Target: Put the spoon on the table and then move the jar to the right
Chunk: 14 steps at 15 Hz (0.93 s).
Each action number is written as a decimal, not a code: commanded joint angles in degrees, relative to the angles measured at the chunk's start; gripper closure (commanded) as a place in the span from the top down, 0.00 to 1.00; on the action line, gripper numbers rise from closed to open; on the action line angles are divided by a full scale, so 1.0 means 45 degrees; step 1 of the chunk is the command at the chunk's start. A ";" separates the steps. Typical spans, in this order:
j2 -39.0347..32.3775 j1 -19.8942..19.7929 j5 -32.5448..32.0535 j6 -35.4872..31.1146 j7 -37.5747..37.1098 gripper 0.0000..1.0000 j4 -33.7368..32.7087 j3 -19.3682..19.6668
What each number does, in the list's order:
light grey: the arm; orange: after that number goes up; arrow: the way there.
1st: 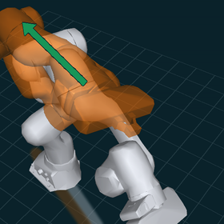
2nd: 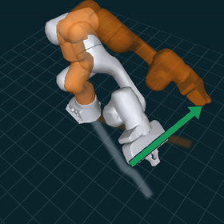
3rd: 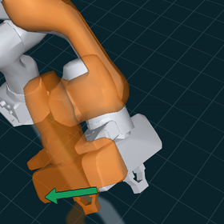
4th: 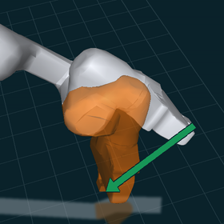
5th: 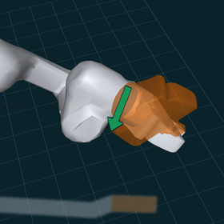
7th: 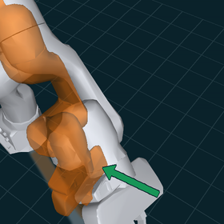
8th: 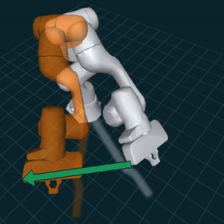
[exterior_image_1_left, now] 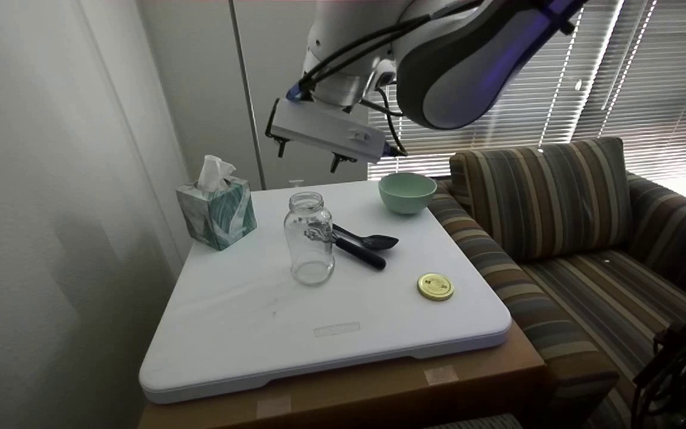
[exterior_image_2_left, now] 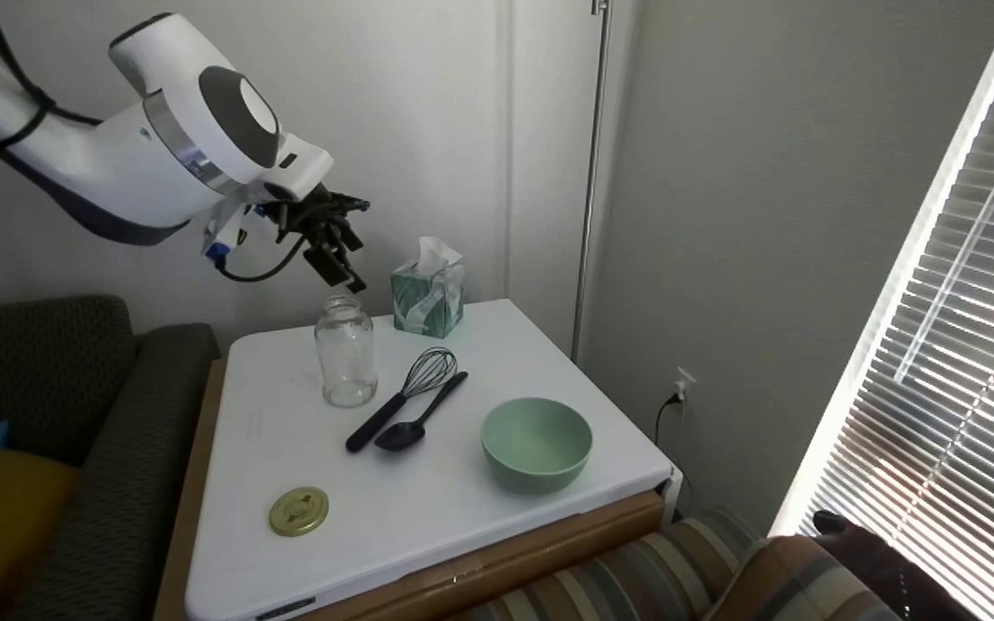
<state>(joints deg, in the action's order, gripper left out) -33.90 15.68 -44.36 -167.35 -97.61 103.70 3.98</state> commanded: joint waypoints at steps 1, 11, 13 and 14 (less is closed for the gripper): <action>0.0159 -0.0781 0.2393 0.1253 0.2529 1.00 -0.0182 -0.1179; -0.0265 -0.0660 0.7995 0.7070 0.7574 1.00 -0.3062 -0.1142; -0.0541 -0.0611 0.7892 0.7313 0.7559 1.00 -0.3278 -0.0910; -0.0642 -0.0618 0.7909 0.7346 0.7606 1.00 -0.3313 -0.0865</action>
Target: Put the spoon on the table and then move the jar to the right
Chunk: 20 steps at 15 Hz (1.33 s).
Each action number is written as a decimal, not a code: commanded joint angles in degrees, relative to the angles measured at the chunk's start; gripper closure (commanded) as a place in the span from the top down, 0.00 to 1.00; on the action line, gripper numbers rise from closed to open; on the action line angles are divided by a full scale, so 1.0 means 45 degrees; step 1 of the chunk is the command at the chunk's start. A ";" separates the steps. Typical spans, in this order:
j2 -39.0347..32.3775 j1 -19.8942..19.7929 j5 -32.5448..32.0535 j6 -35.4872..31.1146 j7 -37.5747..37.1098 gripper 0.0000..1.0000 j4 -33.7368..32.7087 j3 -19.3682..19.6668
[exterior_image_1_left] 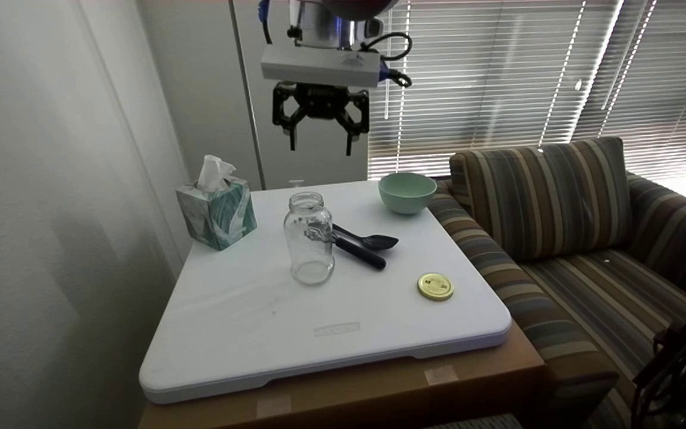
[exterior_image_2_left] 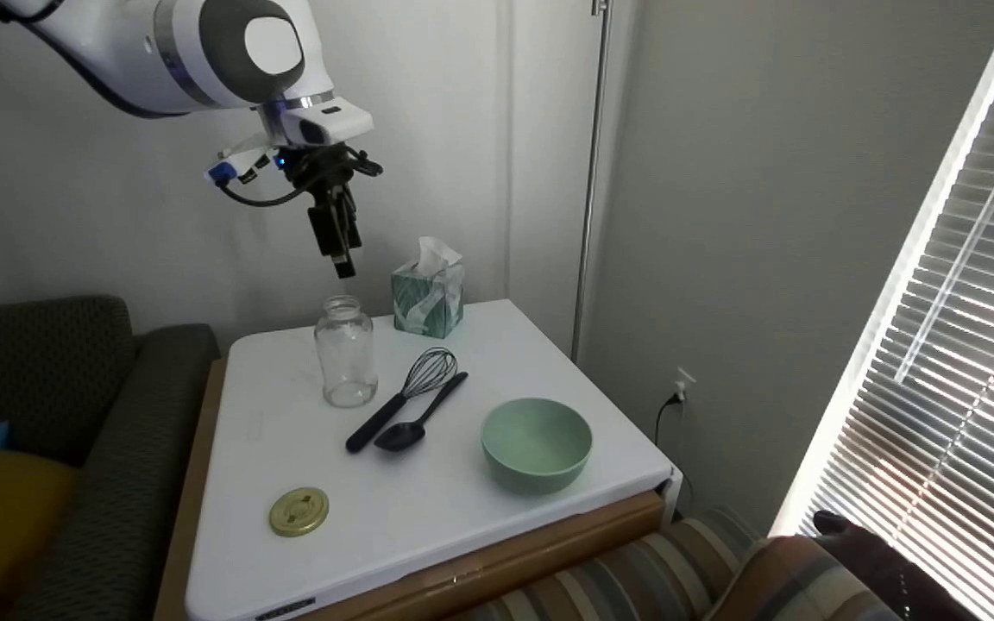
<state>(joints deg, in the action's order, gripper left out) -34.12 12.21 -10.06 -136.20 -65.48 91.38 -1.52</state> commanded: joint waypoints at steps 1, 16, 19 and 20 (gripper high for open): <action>-0.0733 0.0116 0.0371 0.0264 0.0503 1.00 -0.0556 0.0365; -0.0428 0.0626 0.0263 -0.1529 0.0293 1.00 0.1462 0.0549; -0.0408 0.0633 0.0345 -0.2249 0.0336 1.00 0.2016 0.0589; -0.0364 0.0652 0.0333 -0.2412 0.0327 1.00 0.2206 0.0626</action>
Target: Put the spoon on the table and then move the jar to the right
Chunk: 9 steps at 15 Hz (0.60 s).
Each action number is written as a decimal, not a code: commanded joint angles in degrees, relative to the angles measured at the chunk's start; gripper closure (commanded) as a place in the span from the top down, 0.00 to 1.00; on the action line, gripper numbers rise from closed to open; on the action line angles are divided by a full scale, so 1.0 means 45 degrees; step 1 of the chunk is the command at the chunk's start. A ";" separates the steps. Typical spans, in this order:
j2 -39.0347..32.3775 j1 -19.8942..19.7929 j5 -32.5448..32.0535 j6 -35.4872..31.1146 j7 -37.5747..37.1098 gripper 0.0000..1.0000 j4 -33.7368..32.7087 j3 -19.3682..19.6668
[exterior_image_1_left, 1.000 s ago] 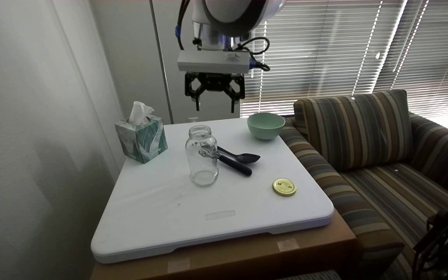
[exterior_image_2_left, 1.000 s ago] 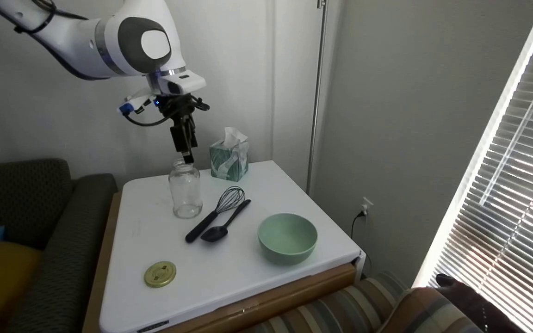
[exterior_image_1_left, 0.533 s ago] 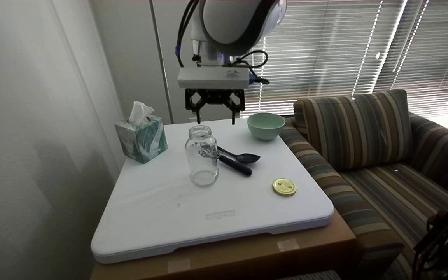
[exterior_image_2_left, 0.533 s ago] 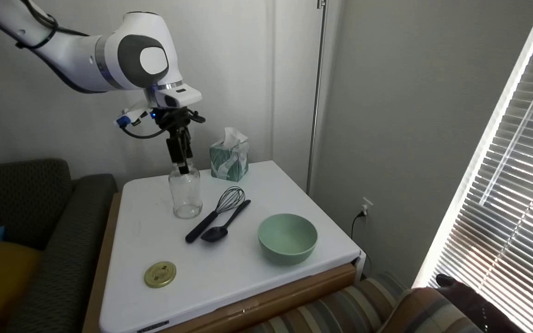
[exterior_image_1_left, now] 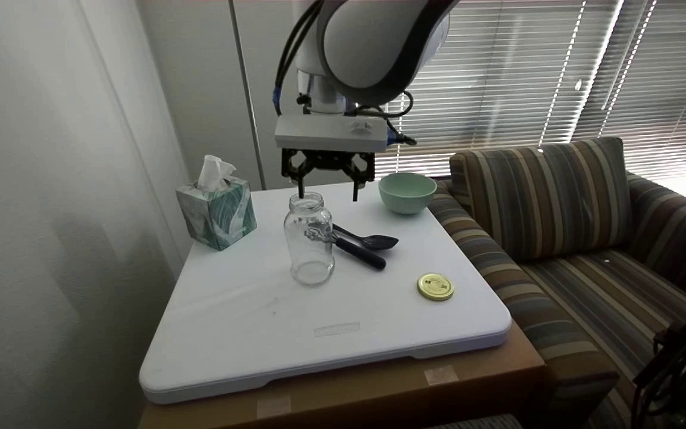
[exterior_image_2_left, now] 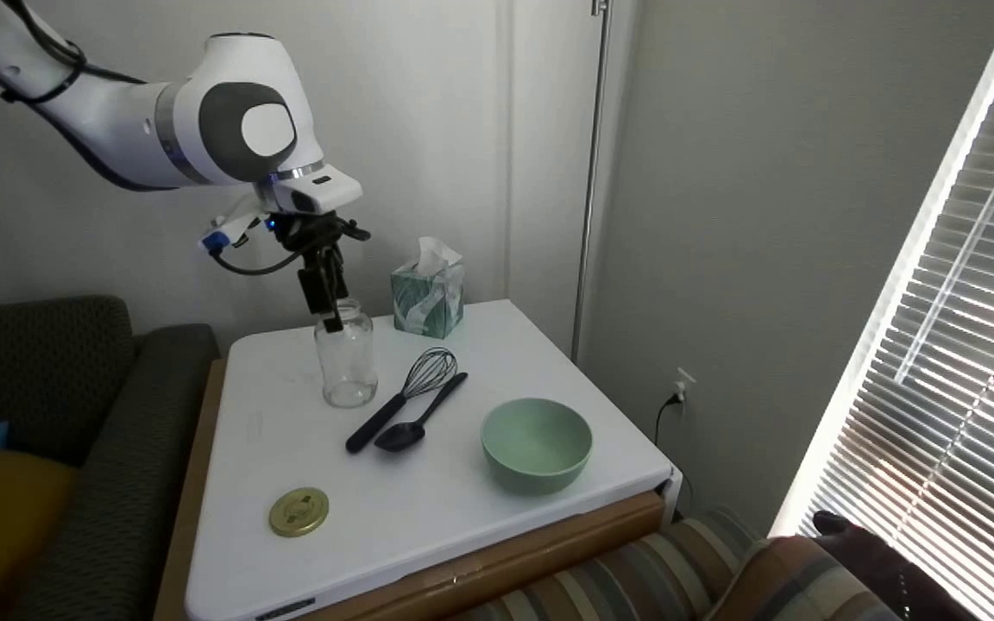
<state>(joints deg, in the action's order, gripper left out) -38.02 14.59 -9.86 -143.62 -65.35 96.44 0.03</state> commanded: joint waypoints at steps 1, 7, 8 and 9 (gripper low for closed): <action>0.0542 0.0141 0.0282 -0.0955 0.0273 1.00 0.1269 0.0336; 0.0195 -0.0105 0.0883 -0.2531 0.0476 0.86 0.1750 0.0266; 0.0130 -0.0105 0.1060 -0.2661 0.0496 0.74 0.1772 0.0264; 0.0049 -0.0105 0.1233 -0.2789 0.0530 0.66 0.1770 0.0242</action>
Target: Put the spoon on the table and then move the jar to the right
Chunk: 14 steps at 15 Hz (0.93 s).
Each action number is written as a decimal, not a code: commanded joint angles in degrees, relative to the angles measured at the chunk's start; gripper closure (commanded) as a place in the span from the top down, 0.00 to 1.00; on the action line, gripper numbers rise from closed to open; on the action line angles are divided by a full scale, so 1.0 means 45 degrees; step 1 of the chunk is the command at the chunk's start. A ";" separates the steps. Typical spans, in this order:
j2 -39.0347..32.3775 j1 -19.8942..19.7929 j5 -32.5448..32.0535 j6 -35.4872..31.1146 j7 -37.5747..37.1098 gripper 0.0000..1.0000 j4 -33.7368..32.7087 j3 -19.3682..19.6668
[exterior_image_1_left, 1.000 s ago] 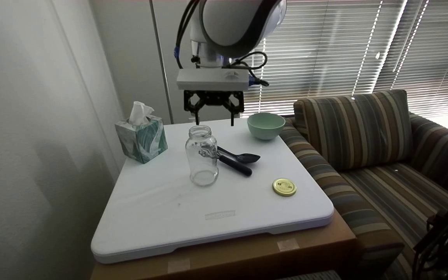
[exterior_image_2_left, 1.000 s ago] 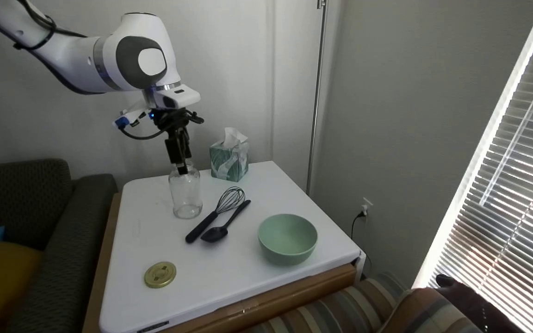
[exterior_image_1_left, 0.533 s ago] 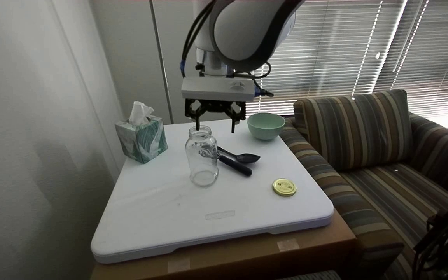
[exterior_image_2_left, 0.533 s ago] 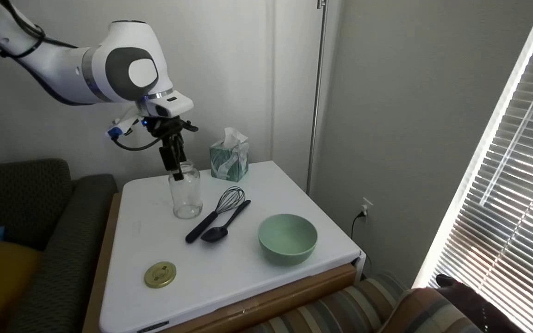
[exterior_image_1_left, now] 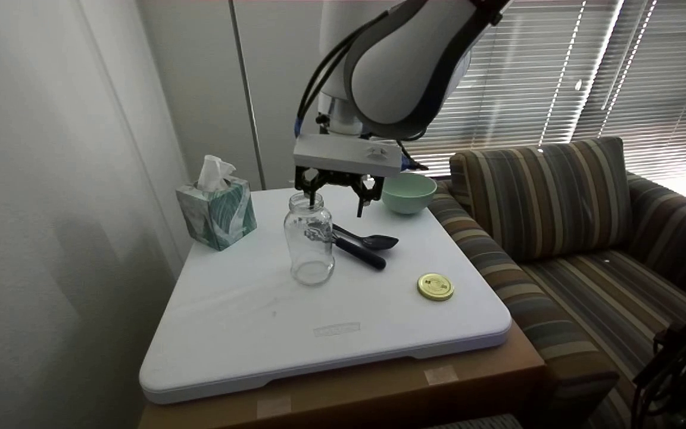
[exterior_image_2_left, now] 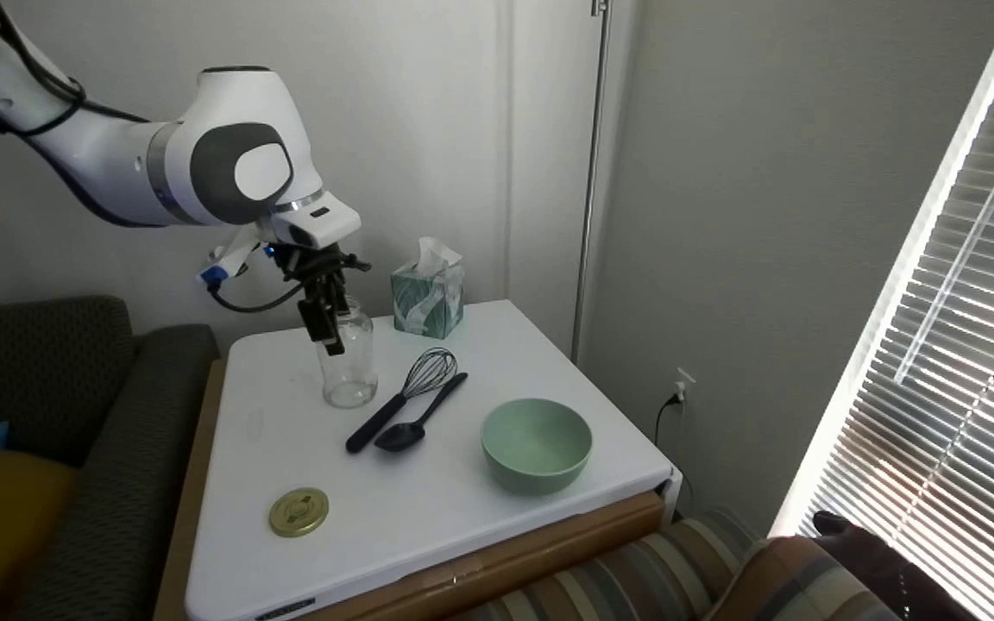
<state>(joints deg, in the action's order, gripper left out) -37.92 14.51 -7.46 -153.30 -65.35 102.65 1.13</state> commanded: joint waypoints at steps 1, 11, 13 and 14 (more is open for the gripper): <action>-0.0030 -0.0072 0.0838 -0.0705 0.0564 0.60 0.0390 -0.0019; -0.0205 0.0229 0.1124 -0.0929 0.0891 0.01 0.0335 0.0042; -0.0232 0.0409 0.1002 -0.0818 0.0927 0.03 0.0321 0.0186; -0.0146 0.0464 0.0950 -0.0648 0.1016 0.03 0.0291 0.0229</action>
<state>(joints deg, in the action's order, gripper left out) -39.16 15.65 -4.05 -156.44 -63.50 103.56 1.14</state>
